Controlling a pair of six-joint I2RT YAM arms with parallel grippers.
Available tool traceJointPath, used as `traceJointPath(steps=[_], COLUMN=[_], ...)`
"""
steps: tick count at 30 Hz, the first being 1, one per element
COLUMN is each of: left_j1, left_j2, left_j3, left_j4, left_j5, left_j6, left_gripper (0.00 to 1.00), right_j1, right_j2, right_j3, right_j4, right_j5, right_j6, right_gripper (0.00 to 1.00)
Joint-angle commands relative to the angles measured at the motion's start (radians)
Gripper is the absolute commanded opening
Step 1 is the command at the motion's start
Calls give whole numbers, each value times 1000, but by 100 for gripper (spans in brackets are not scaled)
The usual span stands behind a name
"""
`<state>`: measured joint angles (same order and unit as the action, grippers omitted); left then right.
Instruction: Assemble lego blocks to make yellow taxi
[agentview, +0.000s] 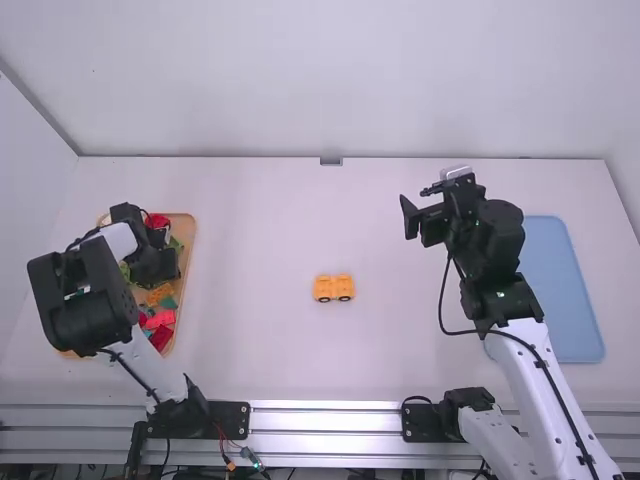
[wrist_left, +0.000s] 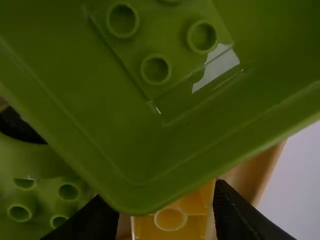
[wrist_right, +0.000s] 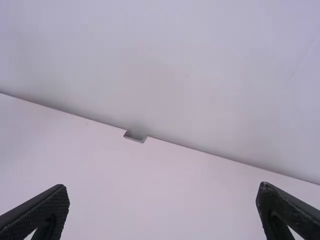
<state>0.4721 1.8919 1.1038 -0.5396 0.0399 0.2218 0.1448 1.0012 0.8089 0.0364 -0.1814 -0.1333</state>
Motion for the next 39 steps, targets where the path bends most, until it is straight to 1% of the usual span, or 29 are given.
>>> traceJointPath(steps=[1,3,7,9,10,14,15,17,19,20,23,25,27,28,29,30,31,32,33,35,37,39], left_j1=[-2,-1,-1,-2,-2,-2,0,-1,-1,-3,-18,-29,-43,-58,-60,-74,-101,-109,-129,-163,-200,-253], left_j2=[-26,-26,-26,-26,-26,-26,-26,-26,-36,-50,-105,-161,-229,-285,-291,-331,-395,-415,-462,-530,-585,-632], left_j3=[-3,-3,-3,-3,-3,-2,3,12,34,42,46,38,16,-5,-8,-26,-60,-72,-100,-143,-182,-224], left_j4=[-4,0,6,6,6,26,28,23,-7,-19,-27,-26,-16,-5,-3,11,47,60,91,140,189,270], left_j5=[-3,-3,5,3,3,0,0,-8,-3,-6,-14,-15,6,44,51,95,177,207,284,431,572,731], left_j6=[-11,-13,-15,-24,-24,-50,-67,-102,-106,-114,-154,-167,-147,-130,-125,-92,-47,-28,9,66,111,124], left_gripper=[45,40,36,30,30,20,15,16,17,13,11,5,5,6,6,5,5,6,6,6,9,8], right_j1=[0,0,0,0,0,0,2,5,16,21,34,42,54,61,62,67,73,74,75,75,71,71], right_j2=[-1,-1,-1,-1,-1,-1,-1,-1,-1,-1,-1,0,3,14,18,36,67,79,109,173,245,338], right_j3=[42,42,42,42,42,42,42,42,42,42,42,42,42,42,42,42,42,42,42,42,42,42], right_j4=[1,1,1,0,0,1,1,0,5,10,28,33,39,49,53,66,92,101,126,183,260,380], right_j5=[-6,-6,-6,-6,-6,-6,-7,-23,-74,-100,-152,-178,-186,-185,-185,-186,-190,-191,-217,-326,-466,-656], right_j6=[6,6,6,6,6,6,6,6,6,6,6,6,6,6,6,7,36,50,79,93,92,93], right_gripper=[98,99,98,98,98,99,99,99,99,99,99,98,98,99,99,98,99,99,99,99,99,99])
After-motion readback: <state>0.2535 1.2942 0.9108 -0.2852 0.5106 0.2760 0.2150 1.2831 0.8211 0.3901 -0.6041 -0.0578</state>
